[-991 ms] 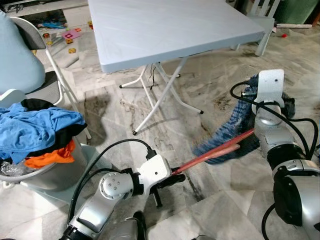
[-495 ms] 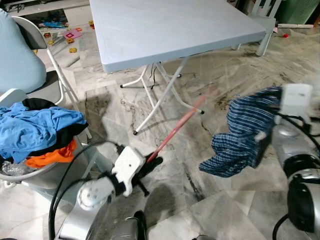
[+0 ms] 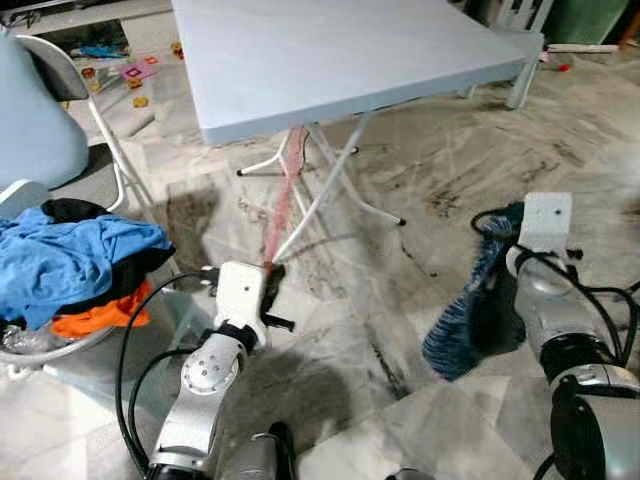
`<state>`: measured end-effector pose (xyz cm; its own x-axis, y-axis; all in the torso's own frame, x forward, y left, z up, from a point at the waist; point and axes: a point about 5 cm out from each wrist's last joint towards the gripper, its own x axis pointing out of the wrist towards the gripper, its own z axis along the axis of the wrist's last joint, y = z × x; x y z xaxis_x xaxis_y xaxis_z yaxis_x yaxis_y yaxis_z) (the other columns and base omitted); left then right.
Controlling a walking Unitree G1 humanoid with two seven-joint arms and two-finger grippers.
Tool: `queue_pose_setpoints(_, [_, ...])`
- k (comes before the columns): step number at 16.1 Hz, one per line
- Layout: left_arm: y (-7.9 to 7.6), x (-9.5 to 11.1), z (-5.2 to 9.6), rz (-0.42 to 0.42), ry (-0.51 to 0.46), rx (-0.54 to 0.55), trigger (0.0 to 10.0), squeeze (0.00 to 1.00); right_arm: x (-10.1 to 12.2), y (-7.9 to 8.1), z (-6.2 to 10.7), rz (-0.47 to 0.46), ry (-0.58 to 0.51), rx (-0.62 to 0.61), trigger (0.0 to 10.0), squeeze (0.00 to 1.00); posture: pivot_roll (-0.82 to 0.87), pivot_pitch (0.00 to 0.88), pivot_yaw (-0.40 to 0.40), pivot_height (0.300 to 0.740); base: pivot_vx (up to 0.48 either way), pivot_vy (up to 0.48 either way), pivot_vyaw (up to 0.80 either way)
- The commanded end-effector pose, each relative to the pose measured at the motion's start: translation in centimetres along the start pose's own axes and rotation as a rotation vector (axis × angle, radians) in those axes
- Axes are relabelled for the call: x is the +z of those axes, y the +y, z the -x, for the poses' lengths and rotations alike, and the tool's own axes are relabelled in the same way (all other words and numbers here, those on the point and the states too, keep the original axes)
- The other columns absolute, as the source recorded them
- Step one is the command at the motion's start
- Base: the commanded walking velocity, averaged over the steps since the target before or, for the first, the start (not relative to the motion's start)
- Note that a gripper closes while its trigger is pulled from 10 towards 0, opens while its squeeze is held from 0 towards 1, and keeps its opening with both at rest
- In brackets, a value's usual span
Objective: Hang hanger
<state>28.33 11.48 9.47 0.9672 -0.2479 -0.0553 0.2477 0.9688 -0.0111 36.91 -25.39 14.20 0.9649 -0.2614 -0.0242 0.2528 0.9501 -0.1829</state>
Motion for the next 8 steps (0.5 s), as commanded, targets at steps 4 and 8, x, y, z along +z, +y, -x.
queue_pose_setpoints(4, [0.3,1.2,-1.3,-0.028,-0.047,0.005,10.0,0.0,0.4,-0.1,0.5,-0.025,-0.033,0.061,0.0,0.0,-0.01,0.076,0.059,0.74,0.0,0.0,0.0])
queue_pose_setpoints(8, [1.0,-0.1,-2.2,-0.036,0.074,-0.115,10.0,0.0,0.5,1.9,1.0,-0.123,-0.023,0.129,0.0,0.0,-0.01,0.041,0.102,0.74,0.0,0.0,0.0])
